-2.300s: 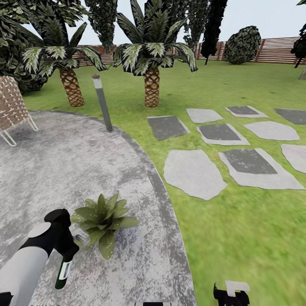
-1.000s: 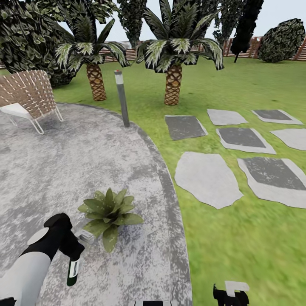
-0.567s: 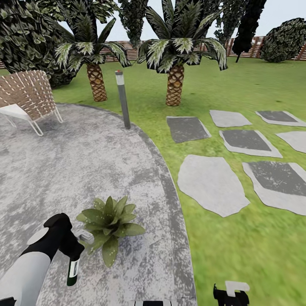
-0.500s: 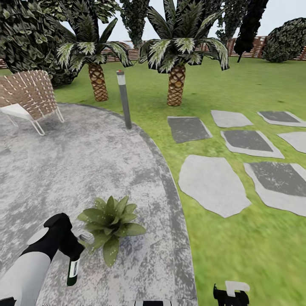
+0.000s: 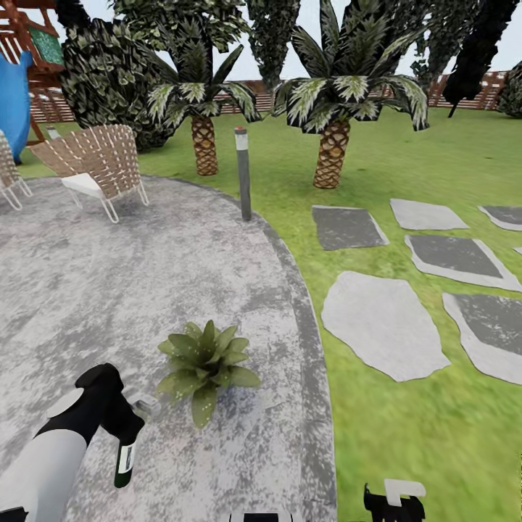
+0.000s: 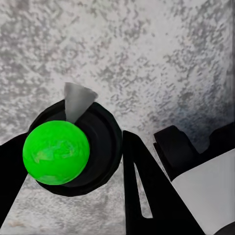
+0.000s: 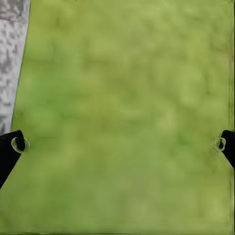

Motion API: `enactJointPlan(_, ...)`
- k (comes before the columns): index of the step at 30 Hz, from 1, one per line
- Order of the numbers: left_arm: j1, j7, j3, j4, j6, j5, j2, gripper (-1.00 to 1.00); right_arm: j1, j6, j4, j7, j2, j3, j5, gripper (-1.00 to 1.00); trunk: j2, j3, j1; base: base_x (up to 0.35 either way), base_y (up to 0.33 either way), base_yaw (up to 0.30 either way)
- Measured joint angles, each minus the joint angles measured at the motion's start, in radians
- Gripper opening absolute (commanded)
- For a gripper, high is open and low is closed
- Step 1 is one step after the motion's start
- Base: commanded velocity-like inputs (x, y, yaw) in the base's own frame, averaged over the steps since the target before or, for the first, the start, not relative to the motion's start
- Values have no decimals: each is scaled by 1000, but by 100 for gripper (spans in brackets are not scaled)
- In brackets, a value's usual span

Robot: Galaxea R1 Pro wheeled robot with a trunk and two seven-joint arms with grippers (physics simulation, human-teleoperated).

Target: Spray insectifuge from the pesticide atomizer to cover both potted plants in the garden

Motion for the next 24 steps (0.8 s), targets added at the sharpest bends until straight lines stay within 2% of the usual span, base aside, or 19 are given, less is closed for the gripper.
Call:
enactJointPlan(5, 0, 47, 0, 2, 0, 1, -1, -100, 0, 0, 0, 0, 1, 1, 0, 100, 0, 0, 0, -102, -247, 276)
enactJointPlan(11, 0, 54, 1, 0, 1, 3, -9, -100, 0, 0, 0, 0, 1, 1, 0, 100, 0, 0, 0, 104, -252, 251)
enactJointPlan(15, 0, 55, 1, 0, 1, 2, -29, -100, 0, 0, 0, 0, 0, 1, 0, 100, 0, 0, 0, 226, -250, 34)
enactJointPlan(24, 0, 55, 1, -1, 1, 2, -31, -100, 0, 0, 0, 0, 1, 1, 0, 100, 0, 0, 0, 243, -234, 1)
